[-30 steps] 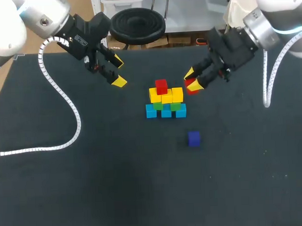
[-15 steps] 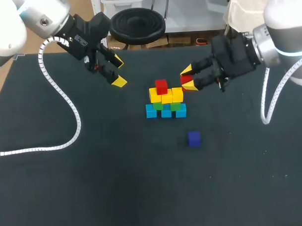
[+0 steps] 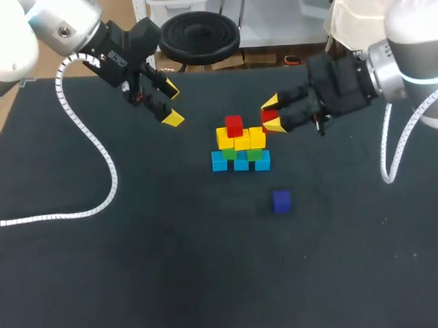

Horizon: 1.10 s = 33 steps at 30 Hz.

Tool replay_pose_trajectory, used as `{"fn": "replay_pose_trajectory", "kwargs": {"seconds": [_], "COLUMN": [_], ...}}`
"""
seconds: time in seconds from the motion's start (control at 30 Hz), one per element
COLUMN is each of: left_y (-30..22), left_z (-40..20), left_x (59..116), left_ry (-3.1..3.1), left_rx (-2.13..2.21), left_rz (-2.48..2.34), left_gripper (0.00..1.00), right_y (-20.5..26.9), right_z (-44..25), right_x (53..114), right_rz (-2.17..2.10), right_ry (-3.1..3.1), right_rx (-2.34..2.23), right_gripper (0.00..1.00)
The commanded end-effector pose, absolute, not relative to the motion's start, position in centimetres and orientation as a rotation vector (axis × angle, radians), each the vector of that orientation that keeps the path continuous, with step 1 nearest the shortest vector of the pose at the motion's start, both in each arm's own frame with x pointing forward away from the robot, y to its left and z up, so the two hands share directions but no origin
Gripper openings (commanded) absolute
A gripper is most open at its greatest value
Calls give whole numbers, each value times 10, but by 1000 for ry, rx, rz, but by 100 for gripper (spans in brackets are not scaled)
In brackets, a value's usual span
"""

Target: Place the blue cubes, place green cubes on the blue cubes, place the yellow cubes on the green cubes, then place the red cubes on the yellow cubes, and place purple cube on the red cubes.

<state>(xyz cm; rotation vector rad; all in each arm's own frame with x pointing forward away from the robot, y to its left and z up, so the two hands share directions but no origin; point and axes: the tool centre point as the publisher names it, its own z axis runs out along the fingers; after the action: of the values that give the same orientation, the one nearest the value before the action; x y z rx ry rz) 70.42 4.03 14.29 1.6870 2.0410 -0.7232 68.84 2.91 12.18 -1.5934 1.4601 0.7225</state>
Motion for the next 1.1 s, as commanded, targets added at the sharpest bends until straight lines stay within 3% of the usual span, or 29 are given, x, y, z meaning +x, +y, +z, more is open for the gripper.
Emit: {"fn": "replay_pose_trajectory", "kwargs": {"seconds": [0.03, 1.1], "left_y": [40, 40], "left_z": [143, 143], "left_x": [704, 704], "left_ry": [2045, 2045], "left_rx": [1686, 1686], "left_rz": [-719, -719], "left_gripper": [100, 100], "right_y": [33, 46], "right_z": [127, 109], "right_x": [687, 687], "right_rz": [757, 981], "right_ry": [1418, 1497], "right_rx": [-1571, -1492], "right_gripper": [0, 0]}}
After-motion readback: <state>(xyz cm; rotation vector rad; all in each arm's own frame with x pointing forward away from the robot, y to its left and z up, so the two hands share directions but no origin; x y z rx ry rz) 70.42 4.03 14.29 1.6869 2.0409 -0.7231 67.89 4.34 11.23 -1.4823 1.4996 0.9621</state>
